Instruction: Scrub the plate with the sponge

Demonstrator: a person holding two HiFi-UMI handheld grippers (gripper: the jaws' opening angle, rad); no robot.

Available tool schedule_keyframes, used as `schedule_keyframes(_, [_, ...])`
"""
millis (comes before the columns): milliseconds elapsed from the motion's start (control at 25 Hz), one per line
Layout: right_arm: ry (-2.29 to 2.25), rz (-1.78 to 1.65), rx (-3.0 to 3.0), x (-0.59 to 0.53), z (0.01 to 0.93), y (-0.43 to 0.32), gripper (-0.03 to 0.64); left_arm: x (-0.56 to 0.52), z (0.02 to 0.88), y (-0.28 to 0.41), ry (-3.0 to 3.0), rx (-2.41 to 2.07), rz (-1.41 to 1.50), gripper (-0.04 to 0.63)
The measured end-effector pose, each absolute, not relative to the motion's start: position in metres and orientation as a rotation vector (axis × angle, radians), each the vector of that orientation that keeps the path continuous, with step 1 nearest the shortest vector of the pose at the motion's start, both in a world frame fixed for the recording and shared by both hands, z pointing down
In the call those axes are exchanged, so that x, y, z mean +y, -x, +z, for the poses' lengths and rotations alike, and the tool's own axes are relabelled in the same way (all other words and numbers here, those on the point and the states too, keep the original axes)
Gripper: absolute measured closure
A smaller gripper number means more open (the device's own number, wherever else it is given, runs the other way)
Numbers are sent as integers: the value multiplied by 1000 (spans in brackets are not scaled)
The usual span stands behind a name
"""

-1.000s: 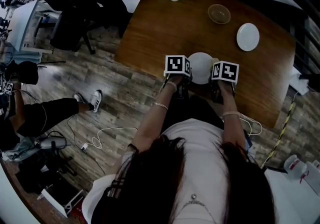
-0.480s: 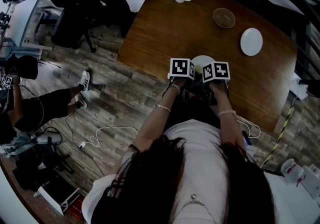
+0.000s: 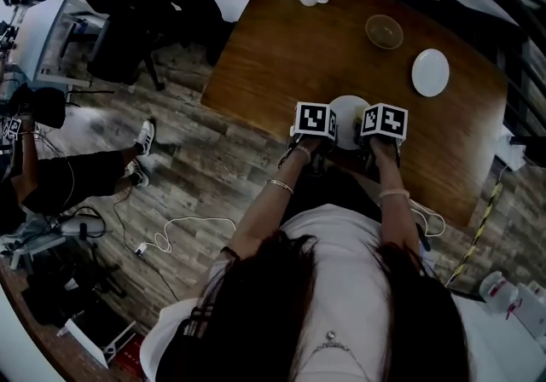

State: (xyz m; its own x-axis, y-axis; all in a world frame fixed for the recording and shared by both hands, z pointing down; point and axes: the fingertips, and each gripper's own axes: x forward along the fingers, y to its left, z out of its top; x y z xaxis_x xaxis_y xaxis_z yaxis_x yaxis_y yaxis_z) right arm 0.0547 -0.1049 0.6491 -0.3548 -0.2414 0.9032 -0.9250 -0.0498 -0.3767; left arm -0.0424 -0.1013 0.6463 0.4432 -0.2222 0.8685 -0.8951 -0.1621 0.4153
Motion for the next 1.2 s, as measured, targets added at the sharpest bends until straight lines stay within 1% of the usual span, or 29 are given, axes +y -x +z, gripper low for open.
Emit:
schedule_keyframes(160, [-1035,1567,-1676,-98,648,-4,537,-98,643,42,-1660,-982,807,517])
schedule_keyframes(240, [-977,1601,-1686,-96,647,9,538,-97,642,43,-1654,-982,798,518])
schedule_keyframes(360, [-1027,1622,-1696,-100,647,-1,538,-97,642,44,-1655,-984,804,517])
schedule_keyframes(520, [-1235,1548,-1631,-111,645,-56,538,-97,642,45,-1656,-979,794,517])
schedule_keyframes(600, [-1286,1535,-1617,-114,644,-70,538,-97,642,44,-1654,-975,797,517])
schedule_keyframes(720, [-1287,1502,-1627,-116,647,-62,537,-97,643,39,-1657,-973,806,517])
schedule_keyframes(1000, [-1020,1494,-1725,-115,647,2,538,-100,646,41,-1664,-968,805,517])
schedule_keyframes(1080, [-1033,1500,-1739,-115,647,0,538,-98,645,42,-1653,-965,798,517])
schedule_keyframes(1200, [-1188,1547,-1714,-120,646,-34,538,-96,642,43,-1653,-966,795,517])
